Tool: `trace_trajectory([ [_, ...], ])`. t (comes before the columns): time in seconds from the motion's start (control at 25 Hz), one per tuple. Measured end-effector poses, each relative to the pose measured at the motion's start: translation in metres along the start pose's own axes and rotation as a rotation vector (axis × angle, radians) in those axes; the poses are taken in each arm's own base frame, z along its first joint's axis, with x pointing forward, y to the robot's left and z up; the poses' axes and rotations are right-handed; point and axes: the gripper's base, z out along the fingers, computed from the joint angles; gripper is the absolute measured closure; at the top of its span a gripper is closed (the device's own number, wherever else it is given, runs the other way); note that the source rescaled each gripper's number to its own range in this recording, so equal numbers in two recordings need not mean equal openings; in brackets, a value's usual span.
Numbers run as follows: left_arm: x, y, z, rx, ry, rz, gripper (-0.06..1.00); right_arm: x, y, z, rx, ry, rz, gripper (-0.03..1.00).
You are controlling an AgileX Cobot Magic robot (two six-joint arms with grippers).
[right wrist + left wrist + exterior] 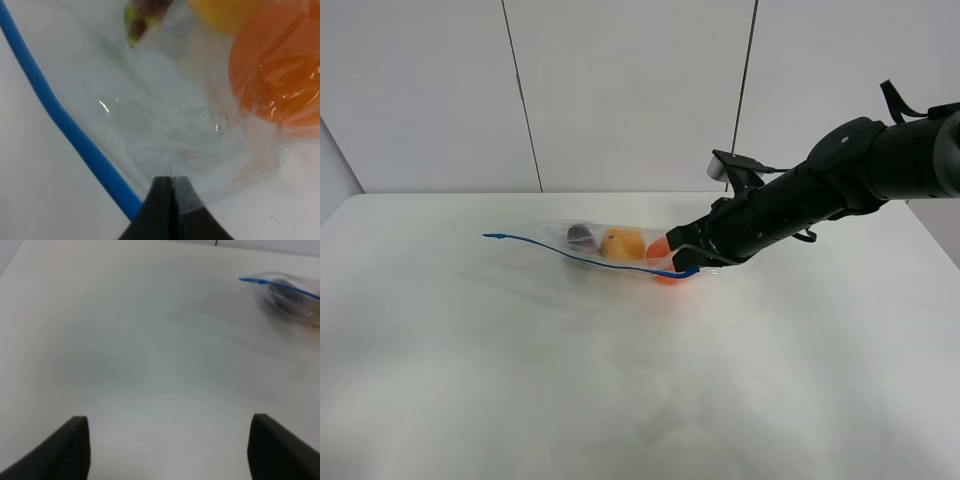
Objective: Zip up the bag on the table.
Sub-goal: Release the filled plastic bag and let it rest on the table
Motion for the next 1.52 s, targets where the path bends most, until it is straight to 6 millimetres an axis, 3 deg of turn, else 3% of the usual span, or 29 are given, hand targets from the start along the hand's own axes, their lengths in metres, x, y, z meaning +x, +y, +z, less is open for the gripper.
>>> trace_trajectory([
  [0.2,0.023,-0.001,0.014,0.015,0.023,-0.005,-0.05,0.001,0.001,0.000,-0.006,0.007,0.004,0.97],
  [1.52,0.023,-0.002,0.017,0.029,0.013,-0.002,-0.05,0.001,0.001,0.000,-0.009,0.011,0.026,0.95],
])
